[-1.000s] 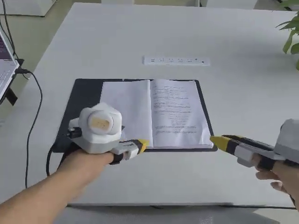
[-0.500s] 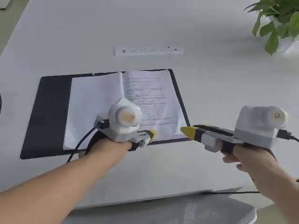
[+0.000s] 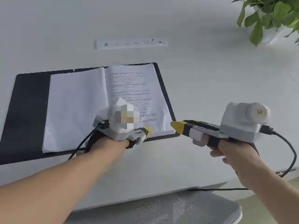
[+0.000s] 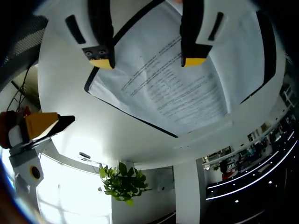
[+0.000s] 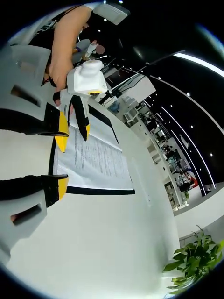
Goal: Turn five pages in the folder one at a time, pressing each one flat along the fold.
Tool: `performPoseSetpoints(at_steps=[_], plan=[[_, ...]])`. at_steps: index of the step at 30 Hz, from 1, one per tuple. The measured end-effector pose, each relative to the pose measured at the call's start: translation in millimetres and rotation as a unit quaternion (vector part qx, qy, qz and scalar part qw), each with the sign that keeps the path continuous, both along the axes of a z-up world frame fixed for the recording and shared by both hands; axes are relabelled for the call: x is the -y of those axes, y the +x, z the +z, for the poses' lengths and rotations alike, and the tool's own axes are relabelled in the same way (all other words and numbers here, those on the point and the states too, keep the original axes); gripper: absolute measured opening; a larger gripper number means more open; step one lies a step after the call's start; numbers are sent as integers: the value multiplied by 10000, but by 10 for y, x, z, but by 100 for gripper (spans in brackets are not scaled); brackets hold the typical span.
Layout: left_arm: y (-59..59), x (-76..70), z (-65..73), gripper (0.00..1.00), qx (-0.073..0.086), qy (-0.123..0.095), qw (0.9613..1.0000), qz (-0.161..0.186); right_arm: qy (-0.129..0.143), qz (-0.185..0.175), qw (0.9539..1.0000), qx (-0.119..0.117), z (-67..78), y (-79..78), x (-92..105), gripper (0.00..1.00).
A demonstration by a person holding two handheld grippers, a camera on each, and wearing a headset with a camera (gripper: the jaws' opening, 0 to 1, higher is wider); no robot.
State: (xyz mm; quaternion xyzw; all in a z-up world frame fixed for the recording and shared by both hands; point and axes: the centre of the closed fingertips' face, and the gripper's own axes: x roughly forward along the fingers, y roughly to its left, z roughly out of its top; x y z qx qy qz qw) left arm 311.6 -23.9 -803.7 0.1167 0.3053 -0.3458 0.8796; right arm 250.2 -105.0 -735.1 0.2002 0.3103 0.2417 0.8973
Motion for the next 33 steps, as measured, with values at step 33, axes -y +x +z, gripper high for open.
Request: performPoseSetpoints(at_steps=[33], plan=[[94,-46,-55,19,-70,41,10000,-2,160,53,9995,-281,-286,54,-133,29]])
